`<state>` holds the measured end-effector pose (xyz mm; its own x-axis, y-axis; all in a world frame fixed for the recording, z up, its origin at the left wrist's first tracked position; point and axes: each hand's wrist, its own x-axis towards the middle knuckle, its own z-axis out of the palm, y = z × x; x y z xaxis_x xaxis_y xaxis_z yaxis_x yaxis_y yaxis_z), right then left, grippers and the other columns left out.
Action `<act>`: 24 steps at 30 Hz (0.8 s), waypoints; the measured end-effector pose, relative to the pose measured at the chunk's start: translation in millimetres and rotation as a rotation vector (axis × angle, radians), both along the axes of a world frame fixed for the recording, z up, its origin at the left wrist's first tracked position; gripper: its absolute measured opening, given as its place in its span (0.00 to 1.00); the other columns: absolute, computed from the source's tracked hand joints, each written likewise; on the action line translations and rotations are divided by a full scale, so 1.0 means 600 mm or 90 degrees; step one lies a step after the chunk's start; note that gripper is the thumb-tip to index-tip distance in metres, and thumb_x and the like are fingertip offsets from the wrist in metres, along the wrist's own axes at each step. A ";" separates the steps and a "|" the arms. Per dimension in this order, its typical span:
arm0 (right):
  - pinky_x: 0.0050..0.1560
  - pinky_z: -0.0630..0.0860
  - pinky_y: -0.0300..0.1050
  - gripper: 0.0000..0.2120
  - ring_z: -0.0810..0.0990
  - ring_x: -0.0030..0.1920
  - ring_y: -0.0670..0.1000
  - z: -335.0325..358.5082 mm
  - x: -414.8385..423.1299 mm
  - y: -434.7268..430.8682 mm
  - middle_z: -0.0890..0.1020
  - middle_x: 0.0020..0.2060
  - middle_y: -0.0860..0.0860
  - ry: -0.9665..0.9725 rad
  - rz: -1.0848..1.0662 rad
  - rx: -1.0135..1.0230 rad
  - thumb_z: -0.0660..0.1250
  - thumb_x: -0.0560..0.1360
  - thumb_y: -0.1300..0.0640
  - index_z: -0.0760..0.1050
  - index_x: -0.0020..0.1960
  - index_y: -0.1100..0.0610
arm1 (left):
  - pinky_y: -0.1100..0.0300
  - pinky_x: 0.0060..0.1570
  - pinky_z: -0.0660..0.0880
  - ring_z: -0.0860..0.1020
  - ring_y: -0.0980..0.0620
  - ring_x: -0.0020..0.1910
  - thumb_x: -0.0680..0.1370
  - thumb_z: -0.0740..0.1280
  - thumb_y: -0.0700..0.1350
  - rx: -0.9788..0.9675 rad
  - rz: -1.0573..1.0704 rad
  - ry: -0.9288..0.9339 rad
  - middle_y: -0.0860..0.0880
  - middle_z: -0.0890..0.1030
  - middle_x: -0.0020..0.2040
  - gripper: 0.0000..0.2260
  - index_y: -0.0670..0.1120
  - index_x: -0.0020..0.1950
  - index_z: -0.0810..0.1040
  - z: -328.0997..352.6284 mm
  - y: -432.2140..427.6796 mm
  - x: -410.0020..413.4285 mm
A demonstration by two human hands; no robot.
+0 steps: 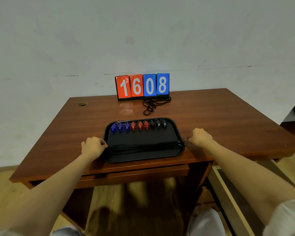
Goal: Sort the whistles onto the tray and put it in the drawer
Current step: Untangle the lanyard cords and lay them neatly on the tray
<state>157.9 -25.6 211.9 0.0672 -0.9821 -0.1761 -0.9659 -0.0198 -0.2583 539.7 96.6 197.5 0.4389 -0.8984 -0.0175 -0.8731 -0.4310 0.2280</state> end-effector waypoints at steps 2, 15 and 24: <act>0.38 0.73 0.47 0.10 0.79 0.40 0.58 0.002 -0.001 0.003 0.80 0.37 0.55 0.004 0.006 0.000 0.64 0.77 0.56 0.76 0.40 0.60 | 0.47 0.62 0.62 0.68 0.42 0.63 0.78 0.64 0.51 0.019 0.011 -0.026 0.45 0.77 0.59 0.08 0.53 0.52 0.82 0.000 0.002 -0.005; 0.55 0.75 0.52 0.15 0.75 0.58 0.58 -0.001 0.037 -0.004 0.77 0.60 0.57 -0.027 0.209 -0.056 0.64 0.78 0.57 0.73 0.64 0.56 | 0.47 0.68 0.54 0.59 0.46 0.71 0.77 0.63 0.56 0.041 -0.172 -0.089 0.49 0.66 0.70 0.23 0.55 0.70 0.66 -0.016 -0.012 -0.060; 0.65 0.68 0.55 0.23 0.65 0.68 0.58 -0.028 0.057 0.007 0.69 0.68 0.56 0.128 0.344 0.010 0.65 0.77 0.53 0.66 0.70 0.54 | 0.47 0.68 0.54 0.58 0.46 0.72 0.76 0.64 0.56 0.057 -0.229 -0.078 0.49 0.66 0.70 0.25 0.53 0.72 0.64 -0.031 -0.019 -0.086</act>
<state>192.2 -21.4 194.9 0.5223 -0.8148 -0.2516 -0.8498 -0.5217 -0.0748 488.2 85.2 179.1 0.1004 -0.9925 -0.0693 -0.9904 -0.1063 0.0882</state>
